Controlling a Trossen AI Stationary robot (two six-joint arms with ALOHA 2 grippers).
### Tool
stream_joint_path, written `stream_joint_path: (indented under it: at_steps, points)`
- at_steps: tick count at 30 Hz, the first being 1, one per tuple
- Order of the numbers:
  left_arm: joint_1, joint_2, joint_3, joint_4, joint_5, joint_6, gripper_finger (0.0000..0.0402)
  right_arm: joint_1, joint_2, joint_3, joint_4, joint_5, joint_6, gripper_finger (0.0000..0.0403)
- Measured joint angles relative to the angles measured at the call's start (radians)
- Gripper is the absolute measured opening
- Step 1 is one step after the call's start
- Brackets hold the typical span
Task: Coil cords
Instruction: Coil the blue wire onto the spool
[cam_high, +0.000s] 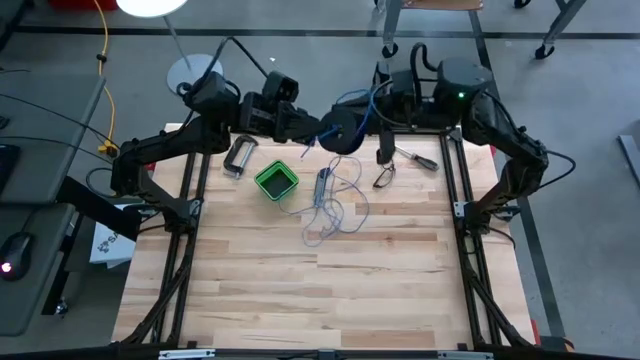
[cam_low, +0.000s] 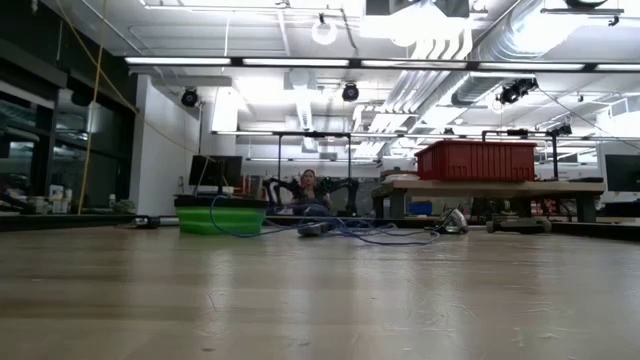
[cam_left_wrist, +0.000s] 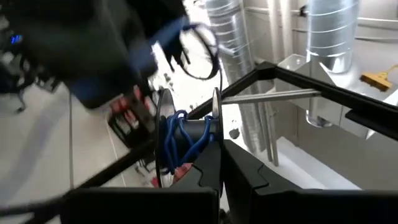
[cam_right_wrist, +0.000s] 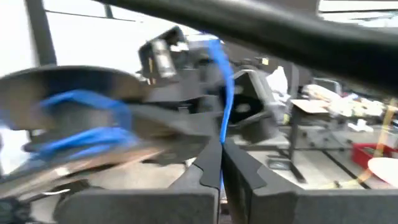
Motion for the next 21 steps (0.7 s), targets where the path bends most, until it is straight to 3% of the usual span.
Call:
stream_joint_path:
  at_steps: [10, 12, 21]
  points:
    - [-0.038, 0.055, 0.002, 0.153, 0.008, -0.101, 0.0, -0.044, 0.092, 0.002, 0.002, -0.002, 0.064, 0.0]
    - [-0.042, 0.071, 0.013, 0.152, 0.007, -0.139, 0.0, -0.055, 0.11, 0.0, -0.01, -0.044, 0.089, 0.0]
    - [-0.023, 0.071, 0.081, 0.217, 0.042, -0.088, 0.0, -0.063, 0.103, 0.002, -0.034, -0.094, 0.194, 0.0]
